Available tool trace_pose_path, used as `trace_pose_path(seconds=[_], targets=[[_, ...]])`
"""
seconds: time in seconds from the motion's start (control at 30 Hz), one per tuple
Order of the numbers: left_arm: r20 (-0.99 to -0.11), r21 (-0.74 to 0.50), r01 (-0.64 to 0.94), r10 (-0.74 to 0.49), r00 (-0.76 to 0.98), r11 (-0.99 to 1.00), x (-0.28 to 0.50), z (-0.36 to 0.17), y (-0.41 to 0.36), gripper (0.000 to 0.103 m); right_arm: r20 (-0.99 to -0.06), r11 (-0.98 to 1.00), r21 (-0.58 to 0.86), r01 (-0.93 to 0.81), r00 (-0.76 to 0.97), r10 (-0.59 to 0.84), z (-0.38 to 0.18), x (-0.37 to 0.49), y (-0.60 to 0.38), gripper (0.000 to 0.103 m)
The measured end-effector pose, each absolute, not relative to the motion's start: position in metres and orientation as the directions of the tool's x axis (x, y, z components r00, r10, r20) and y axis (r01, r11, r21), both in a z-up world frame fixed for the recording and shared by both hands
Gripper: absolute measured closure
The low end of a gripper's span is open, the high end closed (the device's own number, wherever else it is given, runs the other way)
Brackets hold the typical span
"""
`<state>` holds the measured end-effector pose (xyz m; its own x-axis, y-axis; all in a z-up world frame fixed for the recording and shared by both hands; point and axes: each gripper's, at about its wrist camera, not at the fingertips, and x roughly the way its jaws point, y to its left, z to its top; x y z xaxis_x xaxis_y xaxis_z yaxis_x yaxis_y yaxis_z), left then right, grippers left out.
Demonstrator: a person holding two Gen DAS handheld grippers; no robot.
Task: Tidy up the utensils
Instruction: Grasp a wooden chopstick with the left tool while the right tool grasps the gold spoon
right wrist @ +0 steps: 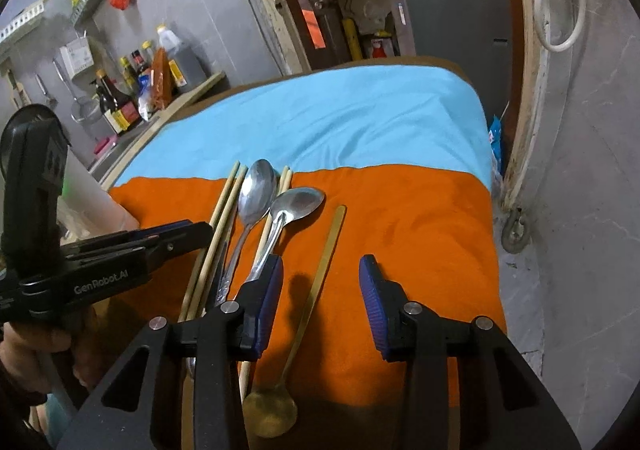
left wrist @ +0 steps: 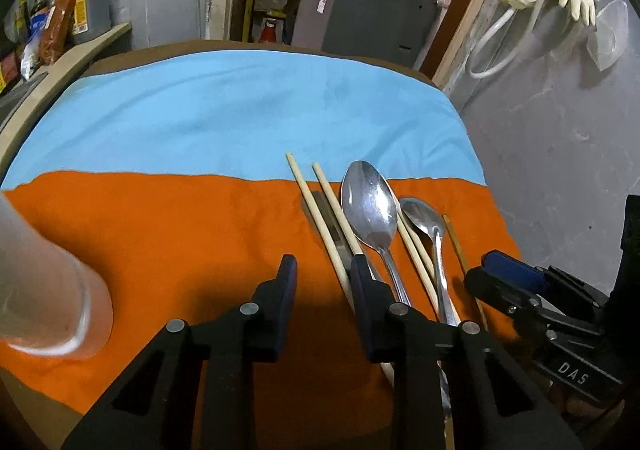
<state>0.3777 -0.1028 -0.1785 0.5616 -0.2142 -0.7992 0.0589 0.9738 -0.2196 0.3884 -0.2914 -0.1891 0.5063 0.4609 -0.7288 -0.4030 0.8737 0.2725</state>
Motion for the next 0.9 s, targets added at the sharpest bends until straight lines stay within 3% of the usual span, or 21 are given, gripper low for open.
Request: trace_pose_path(seconds=[0.2,0.43,0.7,0.8,0.9], targets=[[-0.813,-0.202,0.04,-0.19,0.55,0.979,0.385,-0.179,-0.103,0.094,-0.773,0.902,0.187,-0.388,0.508,0.379,-0.192,0.394,-0.278,0.068],[-0.841,-0.234,0.01,-0.208,0.499,0.972,0.38,-0.177,-0.094,0.095,-0.801,0.927,0.097,-0.362,0.524,0.289,-0.192,0.389,-0.269,0.071],[-0.856,-0.244,-0.001,-0.215,0.47,0.97,0.388,-0.177,-0.096,0.094,-0.819,0.941,0.03,-0.338,0.532,0.217,-0.193,0.393,-0.257,0.067],[-0.858,-0.259,-0.01,-0.226,0.461,0.966,0.391,-0.177,-0.094,0.094,-0.823,0.946,0.029,-0.324,0.529,0.206,-0.192,0.394,-0.255,0.071],[-0.849,-0.296,-0.043,-0.242,0.47,0.954,0.392,-0.179,-0.09,0.095,-0.83,0.947,0.033,-0.321,0.518,0.205,-0.191,0.398,-0.251,0.081]])
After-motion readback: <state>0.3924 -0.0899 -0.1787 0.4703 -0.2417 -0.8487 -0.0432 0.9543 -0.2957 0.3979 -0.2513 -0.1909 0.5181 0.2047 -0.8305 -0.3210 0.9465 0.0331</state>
